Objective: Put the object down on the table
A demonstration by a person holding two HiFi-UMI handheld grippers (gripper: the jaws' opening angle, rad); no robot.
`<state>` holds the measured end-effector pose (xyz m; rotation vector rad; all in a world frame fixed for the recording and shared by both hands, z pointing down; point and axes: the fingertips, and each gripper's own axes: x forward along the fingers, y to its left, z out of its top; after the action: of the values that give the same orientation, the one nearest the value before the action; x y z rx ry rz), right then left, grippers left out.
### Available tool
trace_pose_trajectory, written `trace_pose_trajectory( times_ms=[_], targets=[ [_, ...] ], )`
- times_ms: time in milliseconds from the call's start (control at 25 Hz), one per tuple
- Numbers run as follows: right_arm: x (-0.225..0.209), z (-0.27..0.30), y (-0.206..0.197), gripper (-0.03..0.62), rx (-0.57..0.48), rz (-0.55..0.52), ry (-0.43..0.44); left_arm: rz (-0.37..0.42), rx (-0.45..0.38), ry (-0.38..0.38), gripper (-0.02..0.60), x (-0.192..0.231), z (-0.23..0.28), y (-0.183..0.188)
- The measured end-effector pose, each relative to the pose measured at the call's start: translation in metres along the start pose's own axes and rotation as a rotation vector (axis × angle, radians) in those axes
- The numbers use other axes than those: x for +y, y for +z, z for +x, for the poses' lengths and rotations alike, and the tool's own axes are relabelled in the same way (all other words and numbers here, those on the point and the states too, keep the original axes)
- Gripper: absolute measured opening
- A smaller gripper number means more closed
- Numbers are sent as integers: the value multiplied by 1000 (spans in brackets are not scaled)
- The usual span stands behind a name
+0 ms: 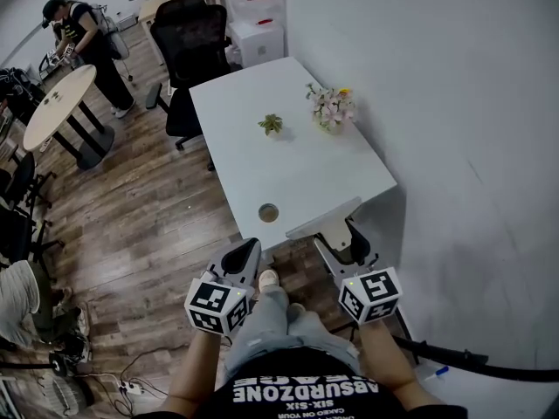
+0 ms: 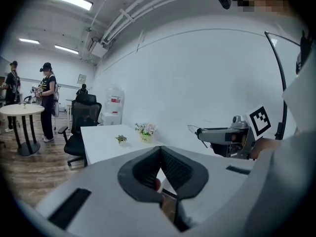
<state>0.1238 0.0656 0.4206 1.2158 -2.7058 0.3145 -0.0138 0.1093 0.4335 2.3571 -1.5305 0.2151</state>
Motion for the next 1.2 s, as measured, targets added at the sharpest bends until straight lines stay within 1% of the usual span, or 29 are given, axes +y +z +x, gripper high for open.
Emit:
trace_pose_trajectory(
  times_ms=[240, 600, 1200],
  targets=[
    [-12, 21, 11, 284, 1, 0, -1, -3, 0, -1, 6, 14, 18, 10],
    [-29, 63, 29, 284, -3, -17, -4, -12, -6, 4, 6, 48, 48, 29],
    [-48, 116, 59, 285, -25, -29, -12, -25, -6, -22, 5, 86, 89, 48]
  ],
)
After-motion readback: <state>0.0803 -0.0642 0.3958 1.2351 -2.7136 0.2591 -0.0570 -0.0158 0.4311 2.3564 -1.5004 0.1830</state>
